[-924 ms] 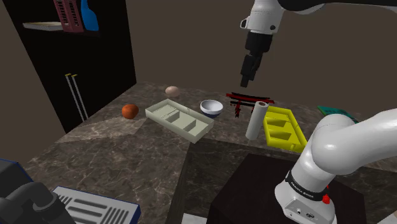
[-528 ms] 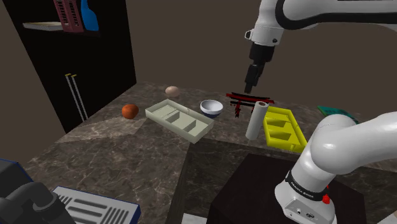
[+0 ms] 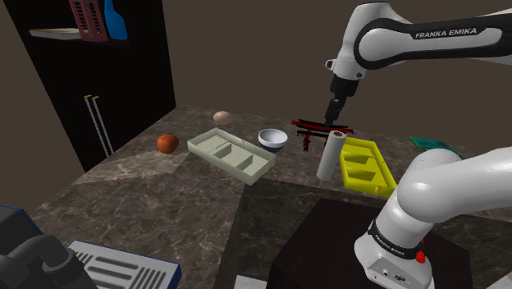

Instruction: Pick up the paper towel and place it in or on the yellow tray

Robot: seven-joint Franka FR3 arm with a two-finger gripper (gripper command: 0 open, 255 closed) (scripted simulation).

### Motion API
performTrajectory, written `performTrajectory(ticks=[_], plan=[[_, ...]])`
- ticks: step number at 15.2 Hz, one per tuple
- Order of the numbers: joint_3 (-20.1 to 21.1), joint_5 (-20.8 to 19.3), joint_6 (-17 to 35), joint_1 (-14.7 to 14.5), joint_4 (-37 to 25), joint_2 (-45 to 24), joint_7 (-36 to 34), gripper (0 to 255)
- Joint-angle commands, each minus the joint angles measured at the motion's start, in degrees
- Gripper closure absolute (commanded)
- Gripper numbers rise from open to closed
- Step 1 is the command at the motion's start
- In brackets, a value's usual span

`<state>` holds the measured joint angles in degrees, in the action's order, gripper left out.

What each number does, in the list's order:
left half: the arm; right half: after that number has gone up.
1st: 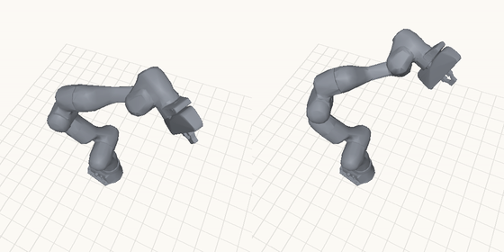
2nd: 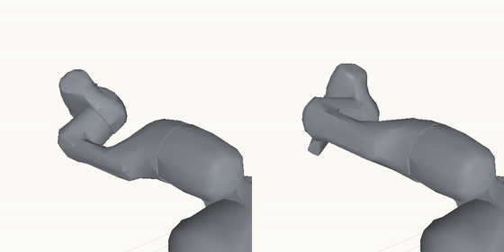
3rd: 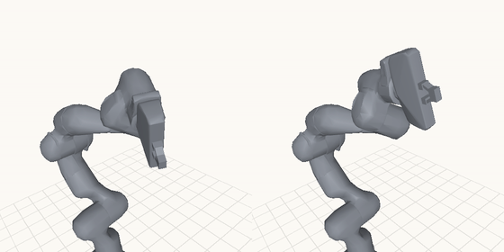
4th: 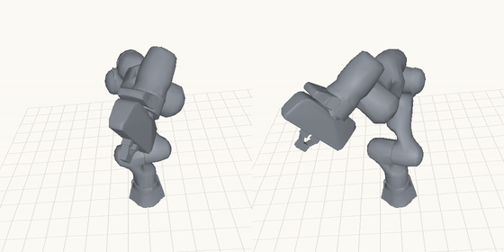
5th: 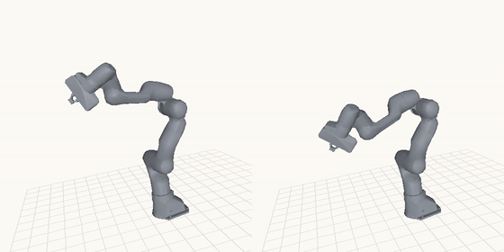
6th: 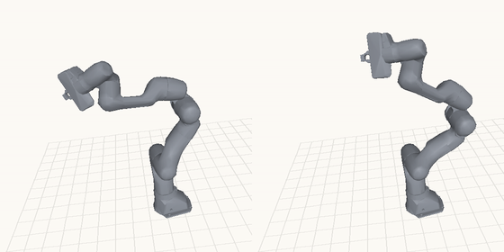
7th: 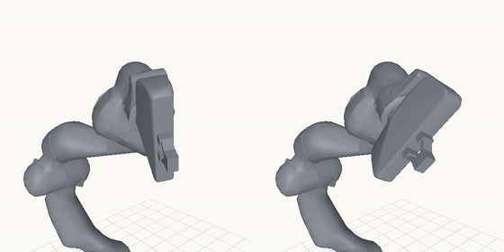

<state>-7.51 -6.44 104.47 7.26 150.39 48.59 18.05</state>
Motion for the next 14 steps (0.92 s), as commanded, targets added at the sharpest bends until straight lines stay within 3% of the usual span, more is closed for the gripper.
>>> performTrajectory(ticks=[1,5,14], plan=[[-1.8,-1.85,2.91,1.26,2.29,0.05,1.62,0],[-6.42,-5.92,9.35,4.2,5.19,-2.13,5.5,0],[-8.06,-7.37,16.89,4.79,9.67,-5.09,5.61,0]])
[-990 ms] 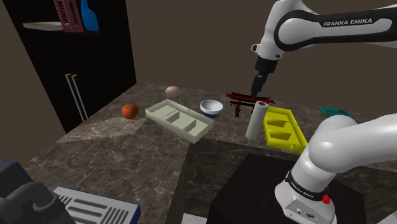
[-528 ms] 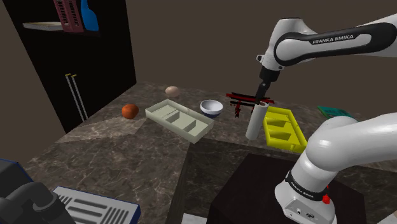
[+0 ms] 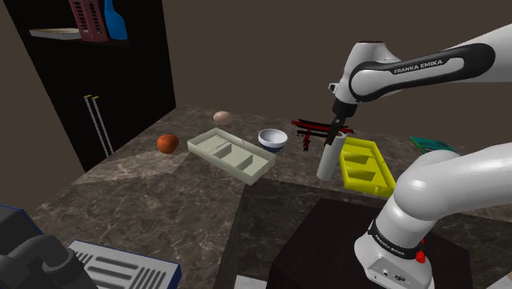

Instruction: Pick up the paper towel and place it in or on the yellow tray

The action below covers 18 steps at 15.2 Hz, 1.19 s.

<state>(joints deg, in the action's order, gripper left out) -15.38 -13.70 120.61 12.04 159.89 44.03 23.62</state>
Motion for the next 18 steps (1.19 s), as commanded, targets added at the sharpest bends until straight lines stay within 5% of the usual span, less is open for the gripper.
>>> performTrajectory(ticks=[1,7,8,18], plan=[[-0.19,-0.11,0.75,0.01,0.18,-0.52,0.04,0],[-0.18,-0.1,0.74,0.01,0.17,-0.52,0.04,0],[-0.18,-0.1,0.74,0.01,0.17,-0.52,0.04,255],[-0.02,0.07,-0.18,-0.04,-0.41,-0.18,0.09,255]])
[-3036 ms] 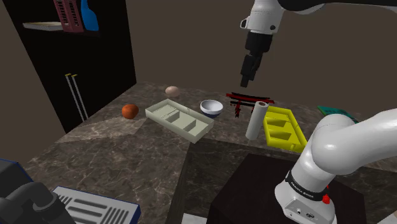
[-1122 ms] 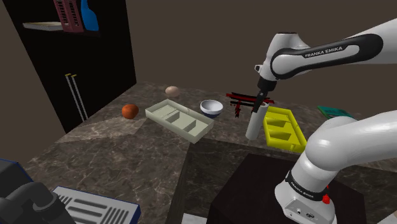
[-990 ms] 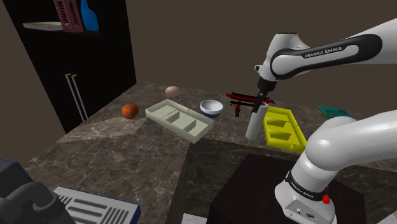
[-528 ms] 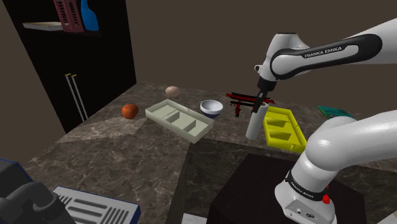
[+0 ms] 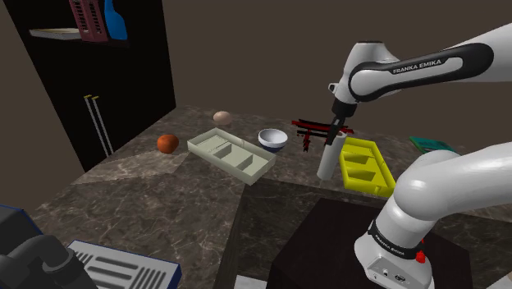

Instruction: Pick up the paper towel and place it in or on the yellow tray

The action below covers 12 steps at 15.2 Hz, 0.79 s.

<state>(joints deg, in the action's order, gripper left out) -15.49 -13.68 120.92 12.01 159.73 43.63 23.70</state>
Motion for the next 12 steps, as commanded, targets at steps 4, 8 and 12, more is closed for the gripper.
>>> performTrajectory(ticks=[4,8,12], plan=[[0.69,0.65,-4.09,-0.23,-2.72,1.36,0.16,255],[1.25,1.23,-7.52,-0.46,-5.35,2.17,0.31,255],[1.78,1.76,-10.8,-0.69,-8.14,2.67,0.46,255]])
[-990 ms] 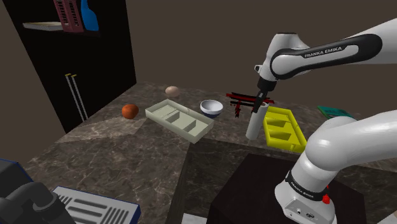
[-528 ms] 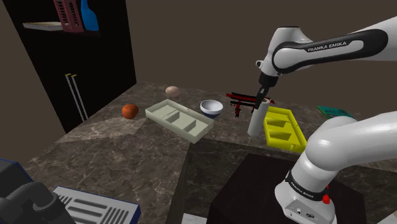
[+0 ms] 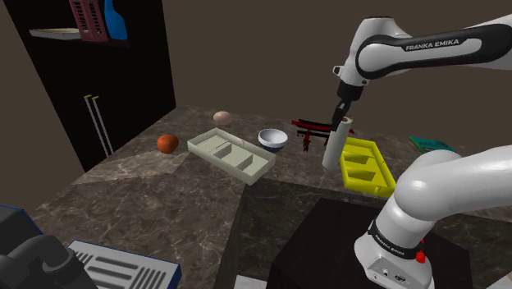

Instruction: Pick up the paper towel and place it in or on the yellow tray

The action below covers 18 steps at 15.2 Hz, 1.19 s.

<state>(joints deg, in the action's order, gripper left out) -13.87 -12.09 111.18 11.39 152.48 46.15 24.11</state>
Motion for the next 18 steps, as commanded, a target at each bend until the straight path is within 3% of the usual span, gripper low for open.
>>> performTrajectory(ticks=[1,10,18], plan=[[0.29,0.3,-1.86,-0.12,-1.6,0.24,0.09,255],[1.32,1.35,-8.72,-0.6,-8.44,0.27,0.42,255],[-7.63,-3.82,-13.78,2.85,-16.03,-0.67,11.34,255]])
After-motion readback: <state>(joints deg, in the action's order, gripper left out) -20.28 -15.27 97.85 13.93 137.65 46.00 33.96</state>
